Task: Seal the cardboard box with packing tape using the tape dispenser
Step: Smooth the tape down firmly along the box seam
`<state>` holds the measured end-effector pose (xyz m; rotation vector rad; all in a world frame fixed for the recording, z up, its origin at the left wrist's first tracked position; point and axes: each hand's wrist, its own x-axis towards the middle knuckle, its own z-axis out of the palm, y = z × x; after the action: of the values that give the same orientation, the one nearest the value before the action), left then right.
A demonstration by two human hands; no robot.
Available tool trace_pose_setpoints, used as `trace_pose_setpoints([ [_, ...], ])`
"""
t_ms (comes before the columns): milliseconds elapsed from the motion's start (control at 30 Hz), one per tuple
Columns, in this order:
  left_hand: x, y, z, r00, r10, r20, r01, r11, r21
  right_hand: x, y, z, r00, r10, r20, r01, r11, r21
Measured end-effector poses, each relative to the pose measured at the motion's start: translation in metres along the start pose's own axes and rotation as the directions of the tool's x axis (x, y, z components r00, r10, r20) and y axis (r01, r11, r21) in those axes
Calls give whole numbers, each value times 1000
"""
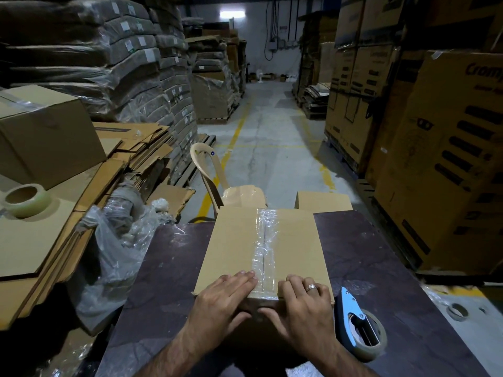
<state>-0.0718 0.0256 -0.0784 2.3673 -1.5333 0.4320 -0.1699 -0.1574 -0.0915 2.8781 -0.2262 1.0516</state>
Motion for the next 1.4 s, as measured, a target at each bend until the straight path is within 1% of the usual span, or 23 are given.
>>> trace_pose_setpoints([
  [133,2,-3,-4,1000,6,13,-6,999,-35,-6,-4,4,999,43,8,-43,999,4],
  [333,1,-13,-10,996,79,49,-80,997,24,-8,-4,10,995,48,83,-47,999,-10],
  [400,-1,-15,-11,994,81,72,-88,992,95,-8,-3,10,996,45,80,-43,999,-23],
  [500,-4,-14,-9,996,30,81,-41,990,133,-5,-3,5,1000,29,11,-29,999,-25],
  [600,-6,-14,-6,998,14,68,-22,992,121,-1,-6,2,999,41,-20,-42,999,-21],
  [767,-7,-12,-5,999,0,51,-4,997,76,-7,-7,10,994,59,96,-54,997,-48],
  [1000,-8,-12,-6,999,-19,39,19,1000,-9,-3,-11,7,989,77,125,-72,997,-40],
  [1167,-6,-15,-8,999,-29,36,31,998,-48,4,-14,3,994,-24,110,29,998,-49],
  [1400,-6,-13,-8,999,-28,19,28,999,-35,18,-14,0,1000,-20,21,20,1000,-2],
])
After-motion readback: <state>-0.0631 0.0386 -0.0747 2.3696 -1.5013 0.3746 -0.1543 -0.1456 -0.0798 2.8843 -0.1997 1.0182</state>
